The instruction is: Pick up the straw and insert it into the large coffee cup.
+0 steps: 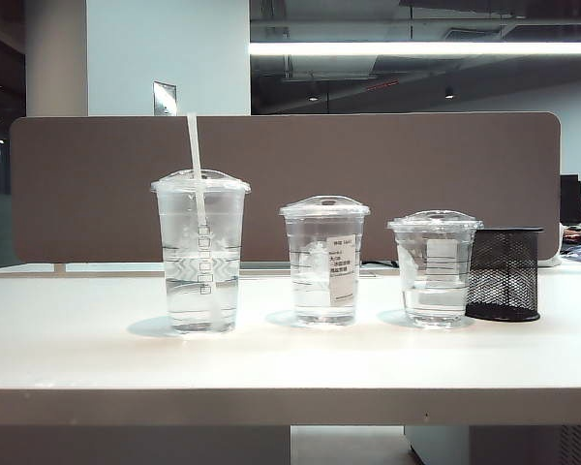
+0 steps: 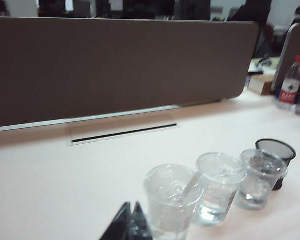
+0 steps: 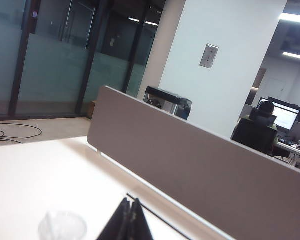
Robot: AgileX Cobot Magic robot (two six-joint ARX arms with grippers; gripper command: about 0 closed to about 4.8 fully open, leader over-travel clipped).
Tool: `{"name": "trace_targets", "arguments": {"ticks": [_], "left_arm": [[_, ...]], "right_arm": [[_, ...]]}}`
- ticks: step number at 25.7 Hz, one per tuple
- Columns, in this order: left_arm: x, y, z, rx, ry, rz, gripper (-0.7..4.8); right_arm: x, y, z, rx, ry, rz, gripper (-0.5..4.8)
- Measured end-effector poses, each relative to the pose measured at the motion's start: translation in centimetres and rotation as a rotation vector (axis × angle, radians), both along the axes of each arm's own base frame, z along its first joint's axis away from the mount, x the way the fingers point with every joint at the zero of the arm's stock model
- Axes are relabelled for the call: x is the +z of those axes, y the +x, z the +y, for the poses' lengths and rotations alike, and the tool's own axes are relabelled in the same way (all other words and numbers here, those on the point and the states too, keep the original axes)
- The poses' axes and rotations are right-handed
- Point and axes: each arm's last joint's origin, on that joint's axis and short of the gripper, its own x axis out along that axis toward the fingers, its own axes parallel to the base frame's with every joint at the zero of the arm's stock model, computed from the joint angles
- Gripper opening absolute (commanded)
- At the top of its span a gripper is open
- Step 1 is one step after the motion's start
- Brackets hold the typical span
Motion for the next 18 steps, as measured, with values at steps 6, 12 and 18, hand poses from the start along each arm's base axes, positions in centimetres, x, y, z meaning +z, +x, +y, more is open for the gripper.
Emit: {"name": "trace_targets", "arguments": {"ticks": [6,12,18], "left_arm": [[-6.4,2.7,-0.5,-0.01,-0.086,0.053,-0.02],[-10.0,3.3,-0.6,-0.006,-0.122,0.15,-0.02],[-12.1,3.4,-0.7,-0.002,-0.132,0.213,-0.02]], "right_arm": [[-7.8,-1.0,-0.8,0.002,-0.021,0.043,-0.06],[-13.8,-1.1,-0.9,0.025,0.043,0.154,-0.07],[-19.6,0.0,0.0,0.03,0.037,0.308,-0.06]]}}
